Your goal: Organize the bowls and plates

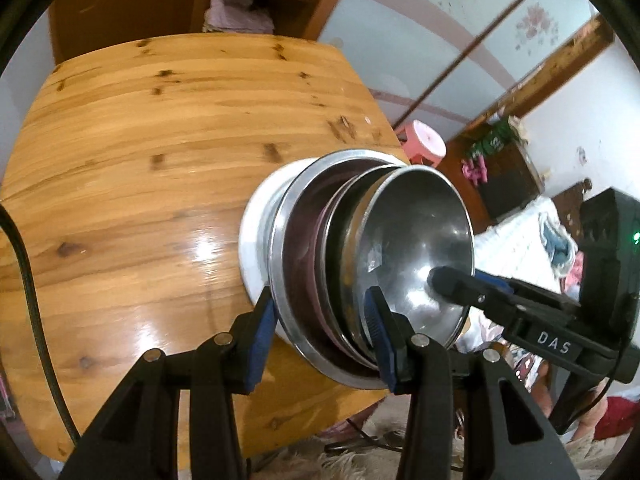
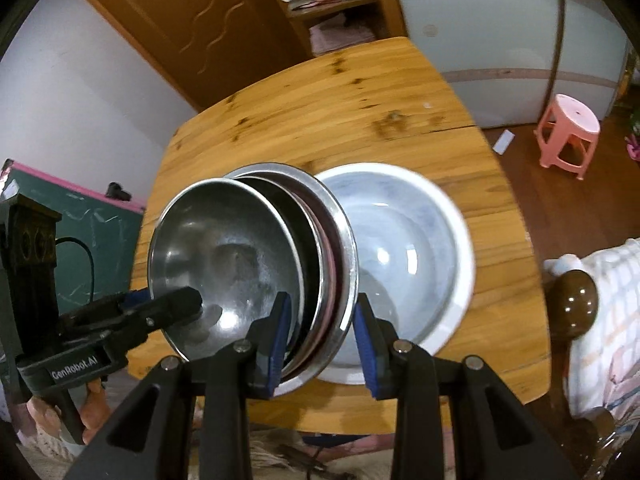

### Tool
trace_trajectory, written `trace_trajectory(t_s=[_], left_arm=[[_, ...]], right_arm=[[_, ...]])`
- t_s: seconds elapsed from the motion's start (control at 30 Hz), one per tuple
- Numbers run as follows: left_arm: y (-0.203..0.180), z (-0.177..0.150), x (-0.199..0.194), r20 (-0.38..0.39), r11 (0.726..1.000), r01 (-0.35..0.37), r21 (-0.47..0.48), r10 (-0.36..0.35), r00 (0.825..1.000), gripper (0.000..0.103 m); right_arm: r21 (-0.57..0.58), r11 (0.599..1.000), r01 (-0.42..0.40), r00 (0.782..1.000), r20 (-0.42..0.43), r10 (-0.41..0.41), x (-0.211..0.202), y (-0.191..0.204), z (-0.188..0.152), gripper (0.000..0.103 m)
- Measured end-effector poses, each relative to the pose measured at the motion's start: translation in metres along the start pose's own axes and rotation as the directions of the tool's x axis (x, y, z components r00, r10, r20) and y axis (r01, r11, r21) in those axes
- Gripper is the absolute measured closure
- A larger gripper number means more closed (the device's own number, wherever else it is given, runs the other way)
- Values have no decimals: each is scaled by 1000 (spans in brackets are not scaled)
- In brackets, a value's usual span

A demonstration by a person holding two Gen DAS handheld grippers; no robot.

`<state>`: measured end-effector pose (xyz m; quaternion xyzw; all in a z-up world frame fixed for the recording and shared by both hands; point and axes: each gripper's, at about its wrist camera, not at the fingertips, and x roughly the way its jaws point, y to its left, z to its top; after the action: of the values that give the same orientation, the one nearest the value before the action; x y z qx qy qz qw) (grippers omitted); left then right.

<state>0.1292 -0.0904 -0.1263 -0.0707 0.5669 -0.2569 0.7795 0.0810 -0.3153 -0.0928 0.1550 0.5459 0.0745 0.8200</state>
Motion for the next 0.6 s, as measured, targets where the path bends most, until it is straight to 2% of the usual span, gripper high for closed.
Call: trace_trajectory(t_s=[0.33,0.6], left_arm=[[-13,5,58,-106,1000,-26,2,26,994,60],[-14,6,64,-127,999,-40,11,41,991,60]], right_arm=[[23,999,24,998,-51,-22,25,-38,10,72],[45,999,29,997,-70,-26,37,-45,13,72]])
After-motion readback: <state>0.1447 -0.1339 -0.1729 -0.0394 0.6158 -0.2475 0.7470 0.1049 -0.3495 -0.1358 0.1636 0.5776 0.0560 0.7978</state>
